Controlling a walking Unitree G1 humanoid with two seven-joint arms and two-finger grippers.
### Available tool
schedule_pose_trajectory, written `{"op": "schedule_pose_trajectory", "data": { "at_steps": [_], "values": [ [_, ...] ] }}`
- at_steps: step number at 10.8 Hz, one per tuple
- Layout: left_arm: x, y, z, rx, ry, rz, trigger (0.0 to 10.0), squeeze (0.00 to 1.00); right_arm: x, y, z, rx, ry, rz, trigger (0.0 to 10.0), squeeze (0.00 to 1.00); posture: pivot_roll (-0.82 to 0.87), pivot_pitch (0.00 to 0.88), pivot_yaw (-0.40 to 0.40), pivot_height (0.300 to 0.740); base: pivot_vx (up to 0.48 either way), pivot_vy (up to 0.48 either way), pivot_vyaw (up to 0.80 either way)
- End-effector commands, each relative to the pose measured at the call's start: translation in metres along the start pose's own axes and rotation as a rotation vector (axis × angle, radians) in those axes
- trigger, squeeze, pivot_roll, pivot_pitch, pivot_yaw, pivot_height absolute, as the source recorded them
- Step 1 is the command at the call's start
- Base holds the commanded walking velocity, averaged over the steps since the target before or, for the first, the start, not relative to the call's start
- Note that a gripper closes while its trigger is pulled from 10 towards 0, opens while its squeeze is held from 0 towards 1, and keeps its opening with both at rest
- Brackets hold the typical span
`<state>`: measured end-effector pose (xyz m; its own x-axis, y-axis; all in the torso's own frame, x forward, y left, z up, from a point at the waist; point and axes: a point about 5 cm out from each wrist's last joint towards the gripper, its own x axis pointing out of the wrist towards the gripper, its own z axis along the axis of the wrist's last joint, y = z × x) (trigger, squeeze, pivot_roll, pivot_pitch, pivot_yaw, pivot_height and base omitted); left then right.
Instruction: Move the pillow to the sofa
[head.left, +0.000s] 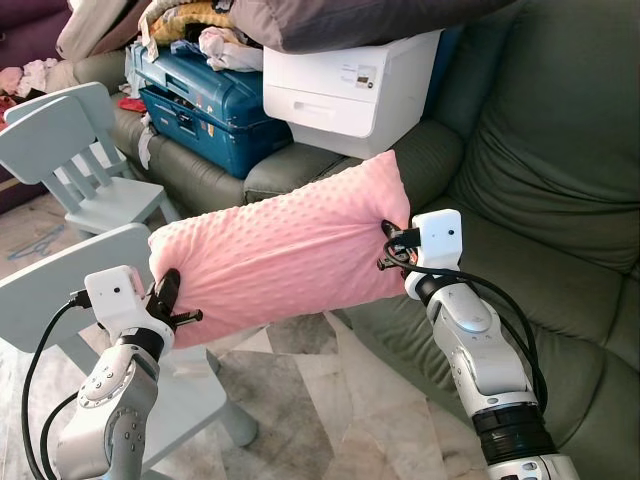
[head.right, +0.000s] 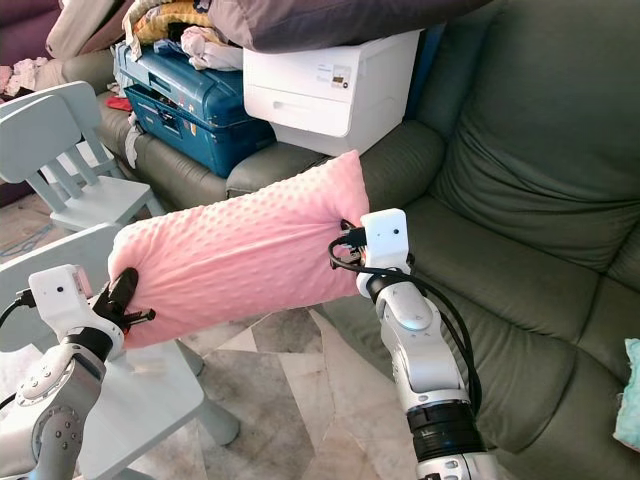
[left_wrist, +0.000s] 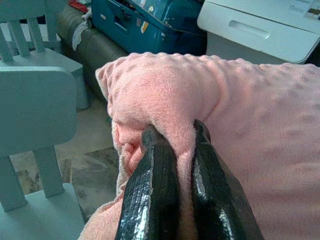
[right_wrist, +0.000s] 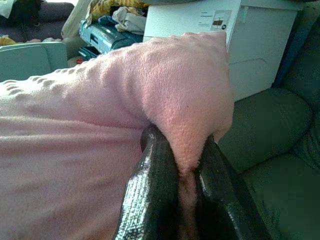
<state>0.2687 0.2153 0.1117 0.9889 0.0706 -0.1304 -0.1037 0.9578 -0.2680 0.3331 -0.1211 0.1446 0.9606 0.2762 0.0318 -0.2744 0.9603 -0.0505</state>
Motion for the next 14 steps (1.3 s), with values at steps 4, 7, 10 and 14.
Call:
{"op": "schedule_pose_trajectory", "data": {
  "at_steps": [4,7,10,14],
  "values": [
    [0.0001,0.0069,0.0034,0.028,-0.013,0.028,10.0,0.00,0.0019,-0.0047,0.0075,-0.004,-0.024,-0.028,10.0,0.00,-0.21,0.000,0.088,0.740,0.000,0.000,-0.80],
    [0.0006,0.0081,0.0020,0.032,-0.005,0.030,10.0,0.00,0.0016,-0.0045,0.0091,-0.002,-0.038,-0.023,10.0,0.00,-0.21,0.000,0.087,0.740,0.000,0.000,-0.80],
    [0.0004,0.0075,0.0008,0.031,-0.001,0.027,10.0,0.00,0.0020,-0.0052,0.0074,0.005,-0.019,-0.024,10.0,0.00,-0.21,0.000,0.087,0.740,0.000,0.000,-0.53],
    [0.0004,0.0073,-0.0003,0.028,0.003,0.021,10.0,0.00,0.0008,-0.0049,0.0072,0.002,-0.020,-0.023,10.0,0.00,-0.21,0.000,0.088,0.740,0.000,0.000,-0.79]
  ]
}}
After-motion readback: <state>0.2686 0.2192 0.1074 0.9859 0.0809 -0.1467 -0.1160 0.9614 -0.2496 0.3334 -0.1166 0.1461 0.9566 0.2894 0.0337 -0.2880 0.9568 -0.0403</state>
